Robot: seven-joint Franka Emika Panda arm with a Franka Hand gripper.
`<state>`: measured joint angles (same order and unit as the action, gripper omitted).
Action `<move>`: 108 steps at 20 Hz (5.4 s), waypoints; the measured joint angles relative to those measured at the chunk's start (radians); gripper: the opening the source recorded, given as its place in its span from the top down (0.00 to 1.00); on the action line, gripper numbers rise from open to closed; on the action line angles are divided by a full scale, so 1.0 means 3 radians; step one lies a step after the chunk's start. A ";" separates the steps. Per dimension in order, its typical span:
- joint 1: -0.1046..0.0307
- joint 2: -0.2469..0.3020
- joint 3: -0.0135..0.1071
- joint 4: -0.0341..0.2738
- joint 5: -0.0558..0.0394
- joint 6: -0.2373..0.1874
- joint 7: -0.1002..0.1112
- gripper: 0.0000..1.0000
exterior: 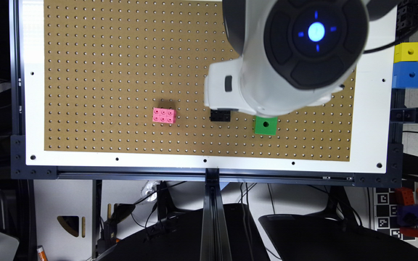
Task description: Pick up green block.
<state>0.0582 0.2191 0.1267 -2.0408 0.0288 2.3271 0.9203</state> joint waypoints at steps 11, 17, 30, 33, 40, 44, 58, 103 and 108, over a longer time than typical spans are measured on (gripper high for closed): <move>0.0100 0.0000 0.0052 0.0033 0.0000 0.0000 0.0152 0.00; 0.0173 0.0018 0.0071 0.0071 0.0000 0.0000 0.0247 0.00; 0.0175 0.0403 0.0071 0.0139 -0.0009 0.0223 0.0249 0.00; 0.0175 0.0504 0.0071 0.0149 -0.0012 0.0269 0.0249 0.00; 0.0186 0.0716 0.0071 0.0205 -0.0029 0.0458 0.0250 0.00; 0.0212 0.0794 0.0071 0.0350 -0.0029 0.0451 0.0258 0.00; 0.0212 0.1205 0.0070 0.0609 -0.0055 0.0510 0.0258 0.00; 0.0207 0.0678 0.0063 0.0663 -0.0093 -0.0103 0.0261 1.00; 0.0207 0.0628 0.0063 0.0665 -0.0093 -0.0127 0.0261 1.00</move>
<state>0.1203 0.4075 0.1456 -1.8413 0.0009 2.2890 0.9987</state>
